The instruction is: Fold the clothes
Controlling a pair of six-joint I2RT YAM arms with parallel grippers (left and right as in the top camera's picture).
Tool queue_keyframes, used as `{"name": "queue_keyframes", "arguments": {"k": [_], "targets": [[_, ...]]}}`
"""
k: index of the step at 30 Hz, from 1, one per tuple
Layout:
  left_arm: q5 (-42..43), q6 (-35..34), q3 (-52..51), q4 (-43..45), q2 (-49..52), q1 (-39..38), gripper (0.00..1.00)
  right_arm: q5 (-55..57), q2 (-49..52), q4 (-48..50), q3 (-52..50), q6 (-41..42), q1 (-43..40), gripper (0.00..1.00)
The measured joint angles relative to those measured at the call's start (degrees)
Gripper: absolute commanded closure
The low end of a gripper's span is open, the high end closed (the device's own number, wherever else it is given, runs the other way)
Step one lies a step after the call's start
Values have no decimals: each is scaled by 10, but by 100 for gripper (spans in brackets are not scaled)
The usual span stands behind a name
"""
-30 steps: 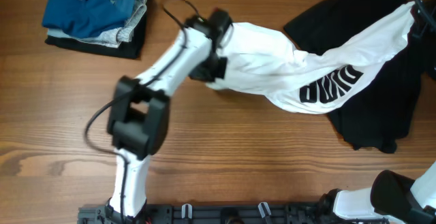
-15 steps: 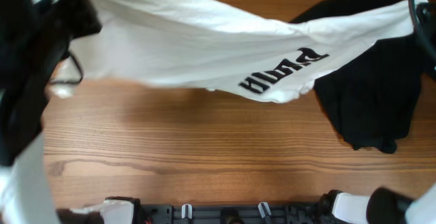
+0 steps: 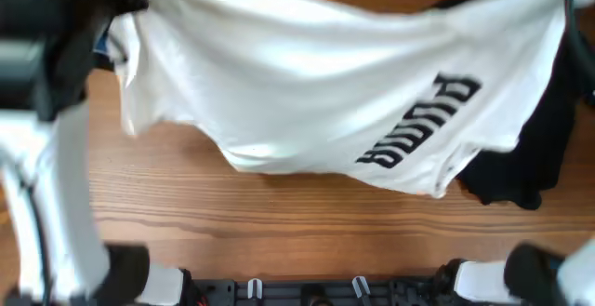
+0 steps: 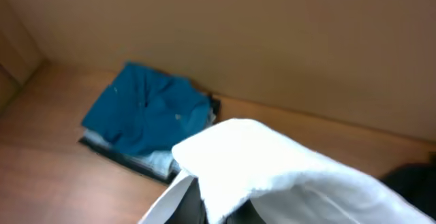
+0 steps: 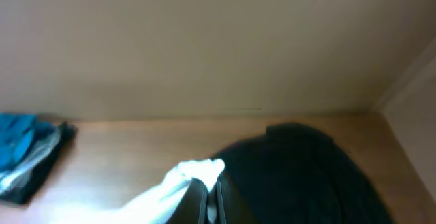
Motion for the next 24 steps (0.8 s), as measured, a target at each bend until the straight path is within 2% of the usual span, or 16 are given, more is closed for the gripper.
{"name": "queue_keyframes", "arguments": {"k": [1,3,5,6,8,11,13,15,21,24], "targets": [[0,6,-2,34,37,5,96,-5,43,60,-5,3,5,96],[0,31,-5,167,103,10,96,-12,118,232,-14,12,34,96],[1,47,-9,259,134,11,96,-12,141,335,-18,20,57,96],[3,56,-10,324,148,9,96,-14,143,374,-18,30,71,96],[3,68,-9,376,146,2,96,-17,142,427,3,45,89,96],[5,93,-2,398,130,-21,96,-19,140,439,58,54,92,96],[7,99,2,365,123,-23,96,-19,136,430,67,53,92,96],[7,102,3,317,122,-18,96,-19,131,368,73,38,92,96],[9,92,4,2,122,23,96,-21,141,14,68,-23,92,96],[20,78,4,-99,122,30,96,-21,145,-70,65,-36,92,96]]}}
